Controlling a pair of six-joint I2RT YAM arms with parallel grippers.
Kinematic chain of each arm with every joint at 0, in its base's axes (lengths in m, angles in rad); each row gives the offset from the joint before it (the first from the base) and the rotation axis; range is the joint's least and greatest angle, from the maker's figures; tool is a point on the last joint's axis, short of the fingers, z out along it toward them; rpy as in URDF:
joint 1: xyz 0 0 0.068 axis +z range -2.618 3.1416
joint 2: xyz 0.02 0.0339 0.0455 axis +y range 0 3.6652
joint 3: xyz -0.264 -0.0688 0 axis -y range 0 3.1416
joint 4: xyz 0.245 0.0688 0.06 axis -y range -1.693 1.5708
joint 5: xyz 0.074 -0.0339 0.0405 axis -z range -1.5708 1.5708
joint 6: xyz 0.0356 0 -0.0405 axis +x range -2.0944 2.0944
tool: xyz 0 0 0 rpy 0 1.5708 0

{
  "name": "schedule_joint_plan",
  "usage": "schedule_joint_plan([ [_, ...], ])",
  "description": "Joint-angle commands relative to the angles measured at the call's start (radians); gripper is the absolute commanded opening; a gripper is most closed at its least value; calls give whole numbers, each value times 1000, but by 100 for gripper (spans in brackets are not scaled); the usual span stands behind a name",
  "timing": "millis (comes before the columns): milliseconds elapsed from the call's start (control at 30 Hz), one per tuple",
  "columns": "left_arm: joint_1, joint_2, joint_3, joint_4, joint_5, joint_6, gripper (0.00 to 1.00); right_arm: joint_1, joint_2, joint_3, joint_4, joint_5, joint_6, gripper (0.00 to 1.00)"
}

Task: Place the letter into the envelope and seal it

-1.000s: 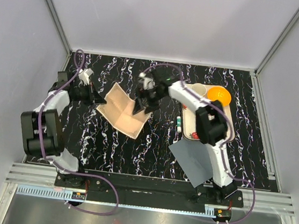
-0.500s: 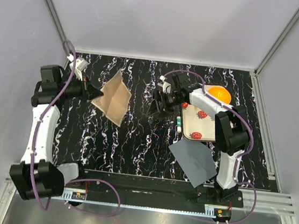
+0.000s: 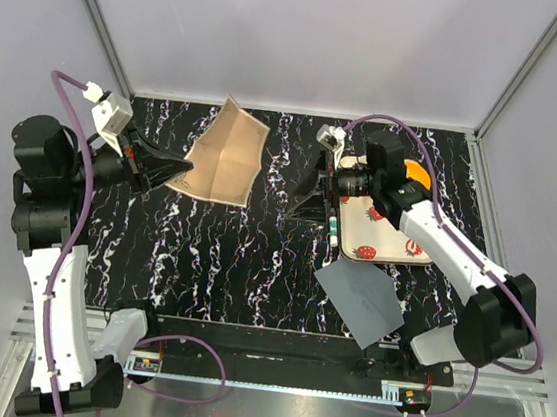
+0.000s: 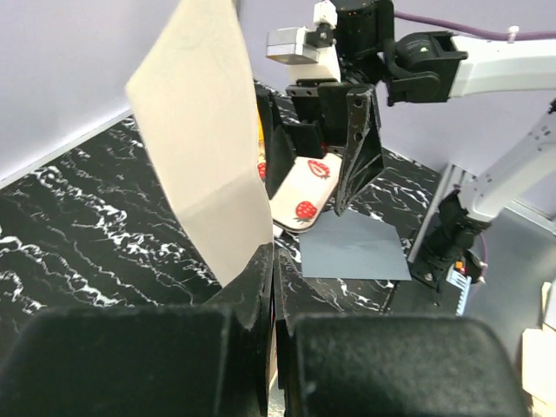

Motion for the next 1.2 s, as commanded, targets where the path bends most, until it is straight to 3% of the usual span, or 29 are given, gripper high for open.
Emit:
schedule_joint_plan([
  [0,-2,-31,31,122,124,-170,0,-3,-7,-88,336,-94,203,100],
  [167,-2,-81,-52,477,141,-445,0,17,51,-168,871,-96,735,100],
  [267,-2,-89,-72,541,137,-519,0,23,91,-193,1176,-82,996,100],
  [367,-2,-86,-83,547,141,-530,0,37,104,-164,1316,-74,1121,100],
  [433,-3,-86,-86,547,135,-530,0,53,55,-165,1308,-70,1089,100],
  [567,-3,-87,-99,547,121,-525,0,63,-5,-170,1135,-28,974,74],
  [600,-2,-90,-112,544,117,-522,0,63,-8,-168,1115,-13,972,54],
  [667,-3,-94,-121,539,106,-519,0,63,-16,-168,1036,2,940,36],
  [700,-3,-91,-130,539,106,-517,0,65,-21,-164,1000,16,919,19],
  [767,-3,-101,-136,538,101,-511,0,63,-30,-141,864,24,839,5],
  [900,-51,-117,-184,536,63,-510,0,69,-45,-96,681,47,725,0],
  [933,-105,-114,-188,536,39,-508,0,73,-48,-90,663,48,713,0],
  [1033,-245,-89,-188,521,-24,-493,17,94,-39,-53,584,50,667,0],
  [1067,-281,-78,-185,512,-36,-467,27,97,-36,-40,581,49,668,0],
  [1133,-391,-33,-150,424,-79,-413,35,112,-24,-30,581,49,672,0],
  [1167,-429,-16,-117,382,-98,-328,47,117,-21,-23,583,45,676,0],
])
